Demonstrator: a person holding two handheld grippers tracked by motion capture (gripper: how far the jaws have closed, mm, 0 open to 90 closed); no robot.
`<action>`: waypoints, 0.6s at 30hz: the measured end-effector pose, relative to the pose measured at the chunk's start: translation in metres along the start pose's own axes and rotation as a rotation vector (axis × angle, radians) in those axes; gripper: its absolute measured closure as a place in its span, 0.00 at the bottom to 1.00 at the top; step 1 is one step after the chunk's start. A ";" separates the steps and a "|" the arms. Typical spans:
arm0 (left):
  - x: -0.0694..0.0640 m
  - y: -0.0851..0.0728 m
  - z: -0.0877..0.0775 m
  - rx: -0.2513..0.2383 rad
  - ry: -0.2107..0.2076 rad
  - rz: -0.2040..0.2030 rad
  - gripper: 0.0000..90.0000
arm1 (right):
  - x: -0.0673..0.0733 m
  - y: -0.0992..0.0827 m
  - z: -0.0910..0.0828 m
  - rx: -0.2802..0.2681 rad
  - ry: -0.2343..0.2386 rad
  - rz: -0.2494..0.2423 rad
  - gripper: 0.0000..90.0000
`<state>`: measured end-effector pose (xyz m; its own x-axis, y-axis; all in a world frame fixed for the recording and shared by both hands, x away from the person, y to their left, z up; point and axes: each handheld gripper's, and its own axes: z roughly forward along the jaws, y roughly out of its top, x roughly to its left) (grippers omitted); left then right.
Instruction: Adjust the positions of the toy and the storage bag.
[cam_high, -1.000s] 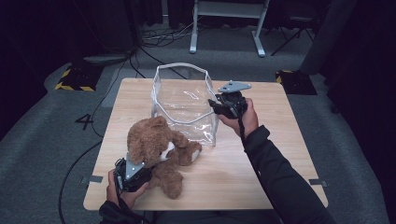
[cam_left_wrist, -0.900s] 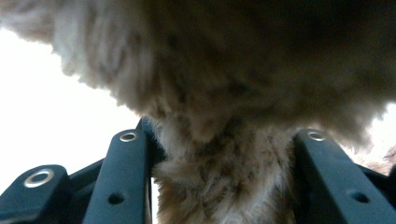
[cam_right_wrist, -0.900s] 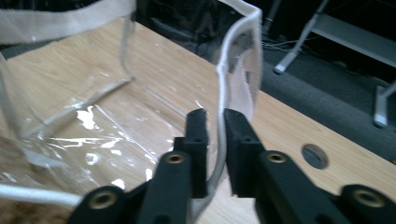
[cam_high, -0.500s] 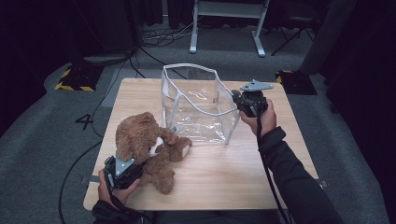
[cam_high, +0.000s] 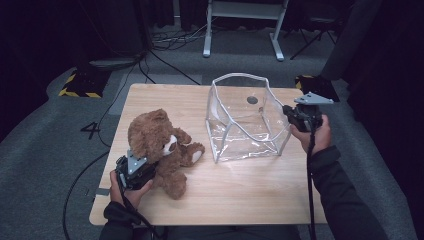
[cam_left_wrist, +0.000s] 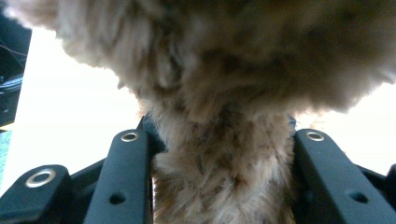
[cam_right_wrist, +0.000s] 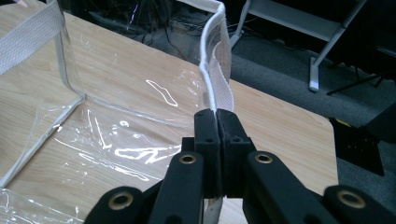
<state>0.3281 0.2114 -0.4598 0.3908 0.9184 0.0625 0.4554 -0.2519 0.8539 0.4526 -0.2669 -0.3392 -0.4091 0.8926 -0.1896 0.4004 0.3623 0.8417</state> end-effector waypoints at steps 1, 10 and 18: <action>-0.001 0.003 0.004 -0.001 -0.005 -0.002 0.64 | -0.004 -0.002 -0.003 -0.001 0.002 0.008 0.98; -0.012 0.029 0.043 0.002 0.005 0.011 0.64 | -0.007 -0.012 -0.019 -0.006 0.056 0.033 0.97; -0.020 0.045 0.066 0.002 -0.002 0.036 0.64 | -0.013 -0.012 -0.031 -0.039 0.044 0.055 0.74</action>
<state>0.3932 0.1615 -0.4567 0.4086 0.9081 0.0916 0.4425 -0.2849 0.8503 0.4274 -0.2911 -0.3314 -0.4237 0.8977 -0.1206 0.3910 0.3014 0.8696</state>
